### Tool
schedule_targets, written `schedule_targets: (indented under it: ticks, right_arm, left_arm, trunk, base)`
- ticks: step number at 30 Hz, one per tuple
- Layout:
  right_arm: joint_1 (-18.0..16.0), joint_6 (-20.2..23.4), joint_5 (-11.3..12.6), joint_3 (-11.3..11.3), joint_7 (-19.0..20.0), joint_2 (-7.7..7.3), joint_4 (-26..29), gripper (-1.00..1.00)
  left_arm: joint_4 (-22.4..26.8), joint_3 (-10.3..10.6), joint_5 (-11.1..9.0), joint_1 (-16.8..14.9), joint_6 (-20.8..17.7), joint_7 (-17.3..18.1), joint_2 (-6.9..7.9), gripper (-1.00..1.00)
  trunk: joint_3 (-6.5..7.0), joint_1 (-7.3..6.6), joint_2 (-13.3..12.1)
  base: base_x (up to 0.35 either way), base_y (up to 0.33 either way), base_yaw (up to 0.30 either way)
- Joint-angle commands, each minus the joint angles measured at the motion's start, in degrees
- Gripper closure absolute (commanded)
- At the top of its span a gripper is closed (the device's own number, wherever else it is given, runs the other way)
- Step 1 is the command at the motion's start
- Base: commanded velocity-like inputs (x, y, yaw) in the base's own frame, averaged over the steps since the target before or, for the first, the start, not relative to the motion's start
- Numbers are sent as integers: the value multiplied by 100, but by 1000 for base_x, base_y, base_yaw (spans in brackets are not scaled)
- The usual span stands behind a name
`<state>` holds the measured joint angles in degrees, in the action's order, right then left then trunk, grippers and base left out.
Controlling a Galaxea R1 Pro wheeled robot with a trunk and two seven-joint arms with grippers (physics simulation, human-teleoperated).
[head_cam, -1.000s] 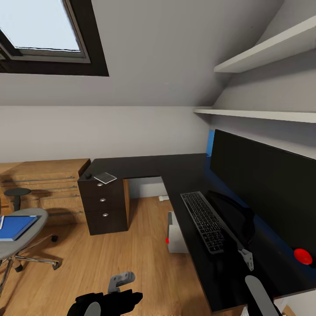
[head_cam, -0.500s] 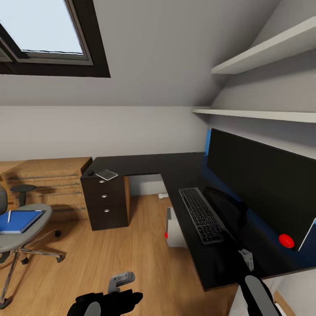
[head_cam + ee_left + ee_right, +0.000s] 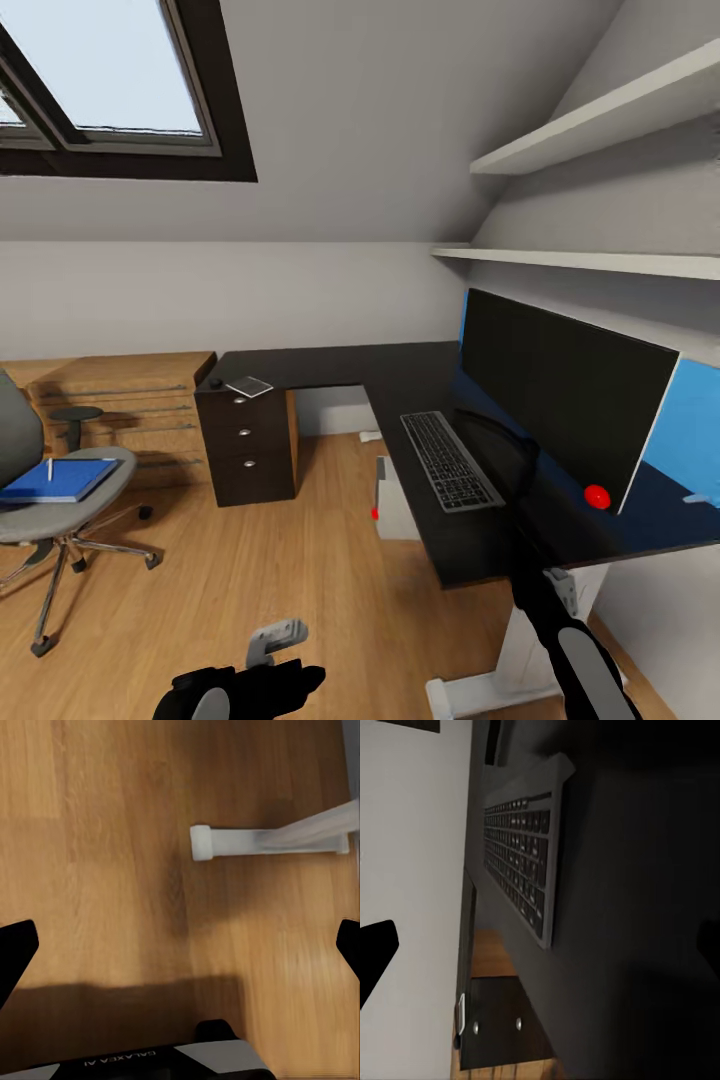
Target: In the bedroom, organize the workspace by keeping the computer under the desk, ensuring the monitor is on the desk, placing the keyboard on the desk next to the monitor, placing the mouse on the desk next to the keyboard, moving the folder from the swivel chair onto the desk next to the mouse, stacking the notebook on top of the folder with the pen on top of the notebook, and positioning the swivel chair next to the desk.
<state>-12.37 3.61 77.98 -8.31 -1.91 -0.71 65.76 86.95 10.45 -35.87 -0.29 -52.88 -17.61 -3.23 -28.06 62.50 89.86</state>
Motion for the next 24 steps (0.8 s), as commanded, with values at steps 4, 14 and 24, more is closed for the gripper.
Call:
schedule_targets:
  ticks: [4,14,24]
  right_arm:
    - [-2,31,42,-5,-20,0,8,-100]
    - [-2,35,35,32,-20,-5,-3,-100]
    - [-2,40,23,415,-12,-16,-220,-100]
  left_arm:
    - [6,1,-60,-4,-18,-58,0,-100]
    - [6,-4,-51,-3,-13,-82,5,-100]
    - [-241,-353,-10,-6,211,-100,12,-100]
  trunk:
    - [-6,-4,4]
    - [-6,-4,4]
    - [-6,-4,4]
  base:
    - [-324,-116,0]
    - [-324,-126,0]
    - [-314,-126,0]
